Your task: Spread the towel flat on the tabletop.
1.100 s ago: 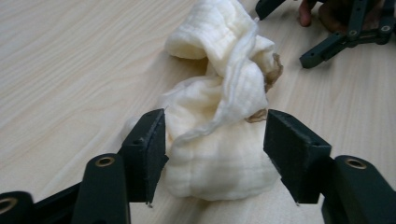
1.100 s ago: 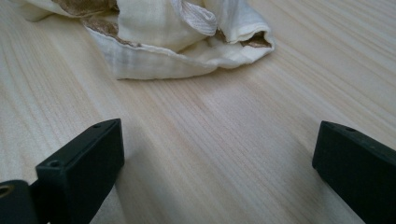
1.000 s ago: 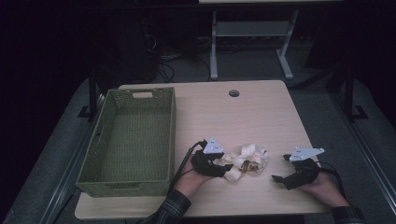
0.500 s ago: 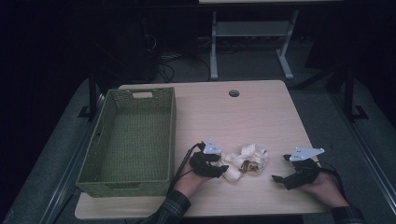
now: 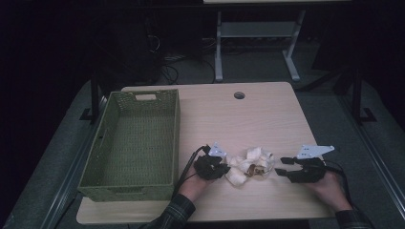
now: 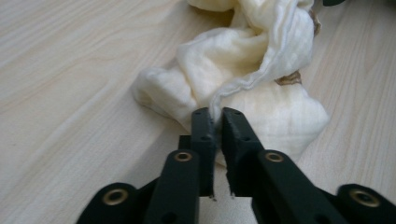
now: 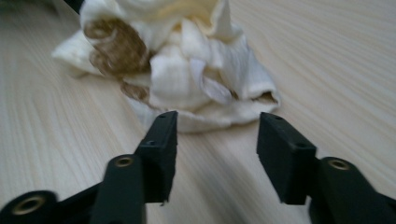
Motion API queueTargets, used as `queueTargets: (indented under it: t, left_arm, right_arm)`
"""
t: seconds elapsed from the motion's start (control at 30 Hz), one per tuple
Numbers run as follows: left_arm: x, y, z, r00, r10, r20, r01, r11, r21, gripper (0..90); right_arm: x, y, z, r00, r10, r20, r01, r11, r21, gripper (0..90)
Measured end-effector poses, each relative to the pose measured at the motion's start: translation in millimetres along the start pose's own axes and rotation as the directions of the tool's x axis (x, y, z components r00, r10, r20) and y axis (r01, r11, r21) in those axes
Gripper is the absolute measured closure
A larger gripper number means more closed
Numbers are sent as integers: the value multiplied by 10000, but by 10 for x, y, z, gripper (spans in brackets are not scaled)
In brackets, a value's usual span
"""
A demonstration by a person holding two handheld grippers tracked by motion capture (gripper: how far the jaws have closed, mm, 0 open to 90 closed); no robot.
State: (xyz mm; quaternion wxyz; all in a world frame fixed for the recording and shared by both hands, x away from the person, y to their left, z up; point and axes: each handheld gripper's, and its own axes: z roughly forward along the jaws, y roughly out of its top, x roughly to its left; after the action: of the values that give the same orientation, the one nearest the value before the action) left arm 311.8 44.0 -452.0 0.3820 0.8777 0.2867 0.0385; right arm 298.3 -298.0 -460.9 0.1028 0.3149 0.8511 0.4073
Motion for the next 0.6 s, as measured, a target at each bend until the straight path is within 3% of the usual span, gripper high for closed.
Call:
queueTargets:
  t: [0.1,0.27,0.4,0.47,0.53,0.6]
  left_arm:
    - [-6,22,-29,9999,-119,-37,118,9996,-261,865]
    - [-5,38,-36,9997,-226,-1,226,9987,-454,868]
    - [-2,70,-66,9998,-175,7,175,9977,-650,869]
    - [-6,81,-82,9996,-282,1,281,9962,-826,869]
    - [2,92,-112,9997,-245,-40,241,9958,-888,869]
    - [5,105,-135,9996,-289,-40,283,9937,-1086,869]
  right_arm:
    - [-39,64,13,9998,-27,-207,21,9996,-281,539]
    - [-88,151,81,9943,27,-1070,-73,9991,-425,594]
    - [-92,192,187,9924,-28,-1233,7,9999,-168,729]
    - [-104,200,161,9916,50,-1295,-81,9997,-233,803]
    - [-114,204,120,9916,68,-1289,-126,9990,-440,821]
    - [-125,211,64,9939,52,-1102,-122,9979,-631,872]
